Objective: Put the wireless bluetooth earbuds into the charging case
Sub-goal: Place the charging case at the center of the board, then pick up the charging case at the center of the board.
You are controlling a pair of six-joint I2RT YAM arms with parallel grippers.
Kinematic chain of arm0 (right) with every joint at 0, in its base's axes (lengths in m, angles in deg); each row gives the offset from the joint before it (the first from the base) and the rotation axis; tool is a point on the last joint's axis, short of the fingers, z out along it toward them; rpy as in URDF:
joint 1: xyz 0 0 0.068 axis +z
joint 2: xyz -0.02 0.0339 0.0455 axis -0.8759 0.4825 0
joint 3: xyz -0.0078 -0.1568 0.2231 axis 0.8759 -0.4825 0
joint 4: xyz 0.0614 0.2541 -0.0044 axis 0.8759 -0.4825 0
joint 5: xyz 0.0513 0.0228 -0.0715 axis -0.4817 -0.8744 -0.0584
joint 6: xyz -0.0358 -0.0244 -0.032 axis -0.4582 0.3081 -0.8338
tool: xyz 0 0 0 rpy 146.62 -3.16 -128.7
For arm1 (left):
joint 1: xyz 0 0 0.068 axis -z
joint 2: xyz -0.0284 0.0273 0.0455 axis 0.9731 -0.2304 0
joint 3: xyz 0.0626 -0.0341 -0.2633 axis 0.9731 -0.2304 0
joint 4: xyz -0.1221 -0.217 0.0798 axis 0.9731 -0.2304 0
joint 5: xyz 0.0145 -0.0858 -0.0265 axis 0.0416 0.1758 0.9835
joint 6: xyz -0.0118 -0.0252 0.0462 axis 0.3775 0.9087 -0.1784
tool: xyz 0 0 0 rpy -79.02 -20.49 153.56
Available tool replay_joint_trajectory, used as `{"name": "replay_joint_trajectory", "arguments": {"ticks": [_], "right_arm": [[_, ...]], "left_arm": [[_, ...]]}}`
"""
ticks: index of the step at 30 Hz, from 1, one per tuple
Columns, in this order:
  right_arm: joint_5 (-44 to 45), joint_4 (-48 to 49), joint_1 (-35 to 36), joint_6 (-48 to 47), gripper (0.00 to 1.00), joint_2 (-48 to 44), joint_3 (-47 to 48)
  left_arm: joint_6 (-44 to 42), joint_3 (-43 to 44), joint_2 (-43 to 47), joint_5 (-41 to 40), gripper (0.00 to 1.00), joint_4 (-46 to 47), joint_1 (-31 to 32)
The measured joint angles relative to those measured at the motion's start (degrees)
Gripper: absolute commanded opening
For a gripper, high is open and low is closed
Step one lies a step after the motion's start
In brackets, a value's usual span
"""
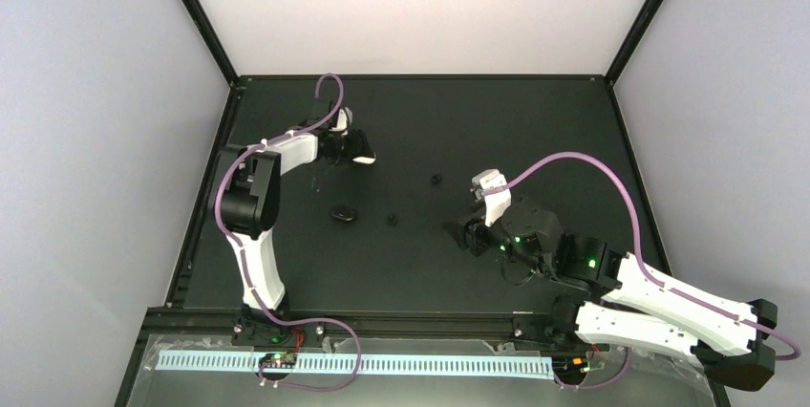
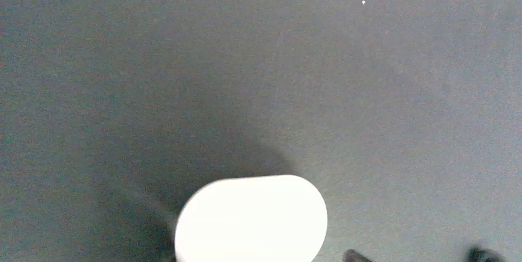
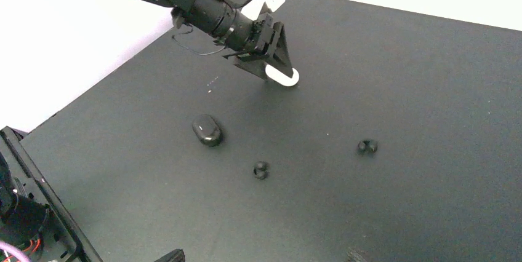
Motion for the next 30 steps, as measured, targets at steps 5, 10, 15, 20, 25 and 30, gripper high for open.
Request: {"name": "replay_joint_trajectory", "arguments": {"ticks": [5,10,15,20,25,30], "right_arm": [[0.24,0.02,0.0,-0.66,0.68,0.07,0.0],[0.17,0.35,0.0,-1.46,0.68,0.37,-0.02],[-0.57,1.9,0.0,-2.36,0.68,2.16,-0.46],[-2.62,3.91,0.0,-3.06,0.68,5.18,-1.01],[-4.83,4.83,0.0,-3.41,0.67,7.56,-0.98],[-6.19,6.16,0.0,-2.86,0.67,7.72,-0.98]], "left_arm": [[-0.52,-2.82,4.81,-4.9,0.99,-1.95,-0.76],[0.02,-7.65,16.5,-12.9,0.99,-6.34,-1.84],[1.46,-18.58,34.86,-17.33,0.99,-6.67,-2.08],[1.9,-29.51,39.15,-17.0,0.99,-7.56,-0.13],[1.73,-33.62,36.76,-16.44,0.99,-10.34,1.42],[1.68,-32.96,35.19,-16.06,0.99,-9.77,2.54]]}}
